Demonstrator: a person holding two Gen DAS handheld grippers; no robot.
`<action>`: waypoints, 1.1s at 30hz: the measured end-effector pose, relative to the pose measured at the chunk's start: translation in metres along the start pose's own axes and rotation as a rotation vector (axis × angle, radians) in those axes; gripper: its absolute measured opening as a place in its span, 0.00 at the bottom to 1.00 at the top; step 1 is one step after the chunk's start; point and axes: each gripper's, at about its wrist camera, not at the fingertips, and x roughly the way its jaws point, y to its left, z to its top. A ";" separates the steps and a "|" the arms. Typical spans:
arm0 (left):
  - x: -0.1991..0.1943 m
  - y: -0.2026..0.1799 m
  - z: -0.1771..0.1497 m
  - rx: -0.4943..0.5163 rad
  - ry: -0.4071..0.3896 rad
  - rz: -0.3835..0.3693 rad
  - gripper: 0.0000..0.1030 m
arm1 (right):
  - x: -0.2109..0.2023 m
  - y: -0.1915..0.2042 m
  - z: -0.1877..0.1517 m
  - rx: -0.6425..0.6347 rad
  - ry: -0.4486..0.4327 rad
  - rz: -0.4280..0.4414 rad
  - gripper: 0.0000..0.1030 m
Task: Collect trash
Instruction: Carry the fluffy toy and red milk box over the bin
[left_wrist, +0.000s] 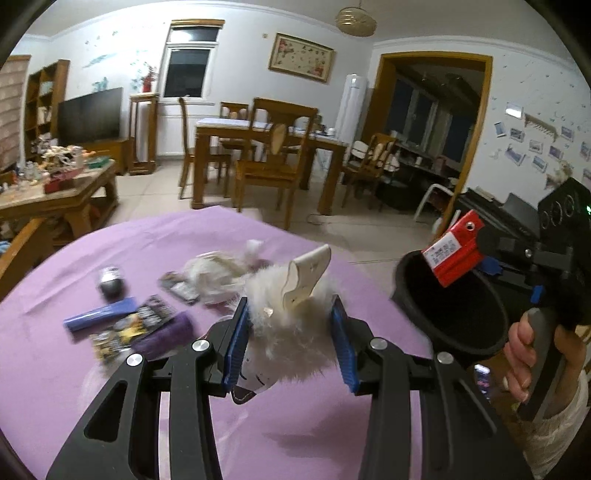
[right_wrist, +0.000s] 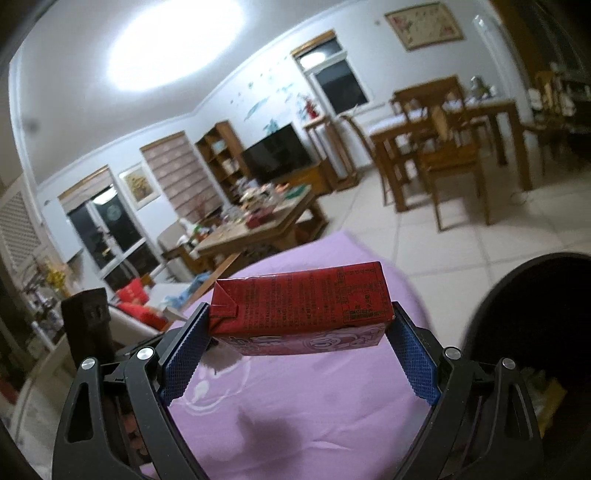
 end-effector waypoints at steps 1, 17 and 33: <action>0.003 -0.006 0.001 0.003 0.001 -0.014 0.41 | -0.009 -0.005 0.001 0.001 -0.013 -0.014 0.88; 0.106 -0.135 0.012 0.048 0.131 -0.315 0.41 | -0.127 -0.126 -0.027 0.159 -0.147 -0.258 0.88; 0.152 -0.184 -0.006 0.109 0.240 -0.386 0.41 | -0.144 -0.185 -0.049 0.268 -0.164 -0.334 0.88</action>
